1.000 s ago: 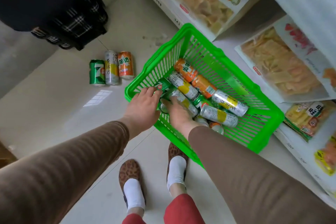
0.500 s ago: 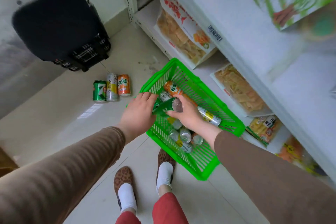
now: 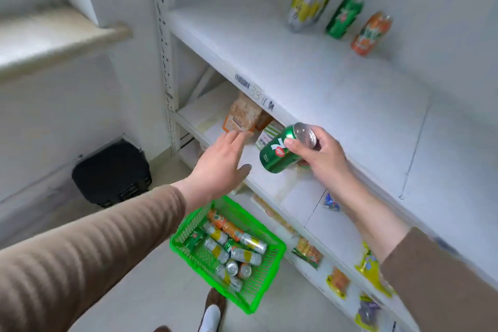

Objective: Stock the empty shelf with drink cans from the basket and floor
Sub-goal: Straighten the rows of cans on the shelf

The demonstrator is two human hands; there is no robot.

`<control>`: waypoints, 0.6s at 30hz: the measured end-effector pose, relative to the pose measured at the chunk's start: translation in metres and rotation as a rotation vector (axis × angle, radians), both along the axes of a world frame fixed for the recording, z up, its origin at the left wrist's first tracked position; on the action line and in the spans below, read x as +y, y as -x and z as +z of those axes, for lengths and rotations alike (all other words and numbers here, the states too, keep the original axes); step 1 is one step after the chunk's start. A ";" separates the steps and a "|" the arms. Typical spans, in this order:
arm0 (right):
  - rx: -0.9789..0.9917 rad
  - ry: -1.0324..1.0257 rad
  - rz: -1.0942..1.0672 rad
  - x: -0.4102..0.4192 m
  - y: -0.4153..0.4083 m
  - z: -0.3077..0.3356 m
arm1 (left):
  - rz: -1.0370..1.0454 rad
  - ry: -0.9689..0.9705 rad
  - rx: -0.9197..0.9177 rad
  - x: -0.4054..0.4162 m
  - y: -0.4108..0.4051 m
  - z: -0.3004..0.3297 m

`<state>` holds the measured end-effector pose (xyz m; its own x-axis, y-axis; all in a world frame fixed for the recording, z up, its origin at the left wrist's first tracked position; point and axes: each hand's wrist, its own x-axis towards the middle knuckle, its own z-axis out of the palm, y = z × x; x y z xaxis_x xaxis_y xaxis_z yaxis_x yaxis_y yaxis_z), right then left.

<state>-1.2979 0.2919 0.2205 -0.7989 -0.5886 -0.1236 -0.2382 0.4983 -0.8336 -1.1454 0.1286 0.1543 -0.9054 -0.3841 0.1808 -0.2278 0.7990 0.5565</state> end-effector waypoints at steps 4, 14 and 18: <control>0.061 0.011 -0.108 0.006 0.043 0.065 | -0.043 0.017 0.123 0.011 0.050 0.059; -0.024 0.134 -0.242 -0.007 0.172 0.076 | -0.113 0.048 0.085 0.022 0.190 0.096; -0.021 0.230 -0.259 -0.033 0.210 0.063 | -0.079 0.057 0.048 0.010 0.221 0.094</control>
